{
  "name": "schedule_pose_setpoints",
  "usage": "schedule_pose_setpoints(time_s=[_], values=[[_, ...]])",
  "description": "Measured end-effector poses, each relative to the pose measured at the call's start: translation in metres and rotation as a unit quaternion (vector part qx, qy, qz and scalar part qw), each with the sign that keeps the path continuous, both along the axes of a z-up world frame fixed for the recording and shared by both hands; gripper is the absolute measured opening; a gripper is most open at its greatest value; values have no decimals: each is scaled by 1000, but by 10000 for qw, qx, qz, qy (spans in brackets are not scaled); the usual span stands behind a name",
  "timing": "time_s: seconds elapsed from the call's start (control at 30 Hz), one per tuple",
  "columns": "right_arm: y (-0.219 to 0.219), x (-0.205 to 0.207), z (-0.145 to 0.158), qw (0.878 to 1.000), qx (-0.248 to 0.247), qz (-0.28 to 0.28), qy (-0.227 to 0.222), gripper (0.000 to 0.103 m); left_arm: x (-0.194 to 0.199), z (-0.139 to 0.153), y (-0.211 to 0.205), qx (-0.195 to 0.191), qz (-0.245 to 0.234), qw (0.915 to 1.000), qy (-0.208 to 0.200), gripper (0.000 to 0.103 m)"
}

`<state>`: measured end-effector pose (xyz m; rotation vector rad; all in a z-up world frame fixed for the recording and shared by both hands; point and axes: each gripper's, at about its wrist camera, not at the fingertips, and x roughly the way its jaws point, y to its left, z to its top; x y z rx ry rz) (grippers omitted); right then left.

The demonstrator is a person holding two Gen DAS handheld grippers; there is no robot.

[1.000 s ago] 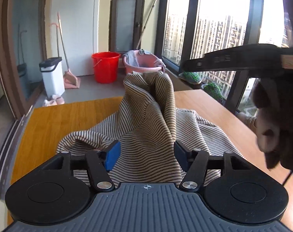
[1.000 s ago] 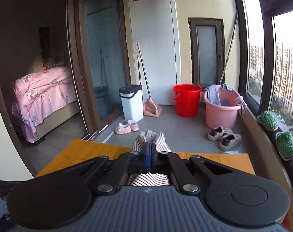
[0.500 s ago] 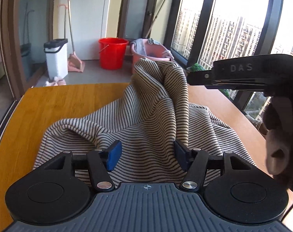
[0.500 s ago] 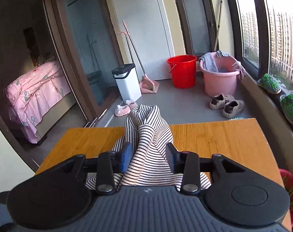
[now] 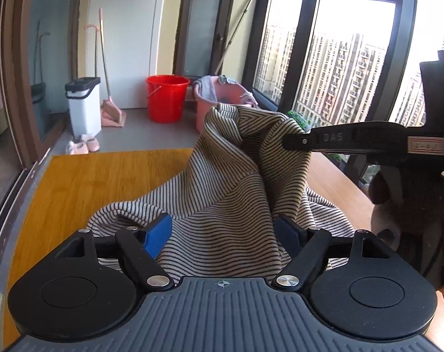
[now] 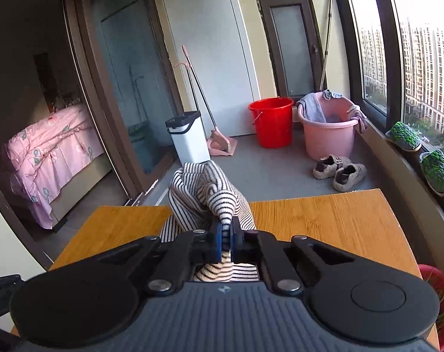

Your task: Fold clothes

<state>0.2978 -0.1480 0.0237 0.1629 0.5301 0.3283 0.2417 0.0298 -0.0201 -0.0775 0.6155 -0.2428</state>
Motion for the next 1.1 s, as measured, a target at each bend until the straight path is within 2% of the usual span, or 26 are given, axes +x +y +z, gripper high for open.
schedule_pose_setpoints(time_s=[0.07,0.2,0.27,0.43,0.53,0.63,0.77,0.9,0.93,1.0,1.03,1.1], values=[[-7,-10,9,9999,-5,31,-125,4,1,1,-2,-85,-50,9999,-40,94],[-9,-26,15,9993,-190,139,-297,5,11,-3,-11,-113,-106,9999,-34,93],[-10,-30,15,9989,-266,143,-349,5,21,-9,-16,-75,-109,9999,42,87],[-16,-35,13,9987,-323,143,-356,5,40,-26,-29,364,-318,9982,354,69],[-17,-35,10,9985,-398,163,-340,5,50,-36,-37,648,-444,9956,514,68],[-16,-31,4,9986,-425,157,-284,5,46,-40,-43,1022,-516,9928,349,63],[-11,-29,0,9985,-483,123,-237,5,41,-49,-48,1461,-663,9870,76,45],[7,-42,8,9949,-764,97,-648,6,28,-49,-53,1769,-946,9796,-100,41],[12,-46,12,9945,-709,236,-732,6,26,-49,-52,1809,-950,9789,-101,42],[20,-47,21,9953,-299,722,-574,6,26,-52,-50,1807,-932,9791,-72,42],[25,-43,22,9948,-61,955,-348,7,27,-53,-49,1770,-918,9799,-56,43],[36,-23,17,9899,385,1307,395,20,30,-54,-48,1708,-874,9814,-36,46]])
